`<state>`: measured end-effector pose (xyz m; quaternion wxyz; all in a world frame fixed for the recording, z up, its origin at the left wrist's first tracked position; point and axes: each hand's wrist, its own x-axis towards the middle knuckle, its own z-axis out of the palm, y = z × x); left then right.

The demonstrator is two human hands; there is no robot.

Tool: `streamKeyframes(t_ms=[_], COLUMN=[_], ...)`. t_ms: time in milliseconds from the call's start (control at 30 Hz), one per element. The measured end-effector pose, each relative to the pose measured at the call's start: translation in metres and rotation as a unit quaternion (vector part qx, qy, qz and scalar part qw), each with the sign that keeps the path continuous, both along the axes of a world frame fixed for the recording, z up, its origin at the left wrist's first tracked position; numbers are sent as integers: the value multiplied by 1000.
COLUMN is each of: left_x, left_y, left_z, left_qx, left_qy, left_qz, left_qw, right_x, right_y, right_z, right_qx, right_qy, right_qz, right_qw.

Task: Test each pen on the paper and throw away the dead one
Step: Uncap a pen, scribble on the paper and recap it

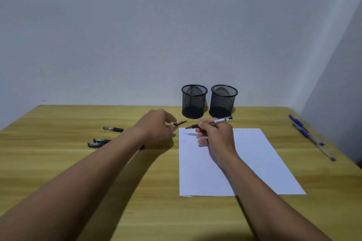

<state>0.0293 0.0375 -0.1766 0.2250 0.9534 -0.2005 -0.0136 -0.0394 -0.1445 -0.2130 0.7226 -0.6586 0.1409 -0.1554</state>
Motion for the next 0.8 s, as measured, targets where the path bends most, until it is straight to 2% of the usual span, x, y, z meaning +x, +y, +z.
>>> streamKeyframes(t_ms=[133, 333, 433, 633, 800], left_x=[-33, -48, -48, -45, -43], left_y=[11, 5, 1, -2, -5], left_z=[2, -2, -4, -4, -3], left_qx=[113, 193, 200, 200, 195], left_qy=[33, 10, 11, 17, 29], left_qz=[-22, -49, -50, -47, -50], left_qw=[993, 980, 979, 978, 979], right_x=[-9, -21, -23, -25, -26], right_y=[1, 11, 13, 17, 16], right_z=[7, 1, -10, -14, -12], right_qx=[-33, -131, -135, -227, -252], right_qy=[2, 7, 21, 24, 19], right_qz=[13, 29, 30, 27, 4], right_qw=[999, 991, 990, 973, 967])
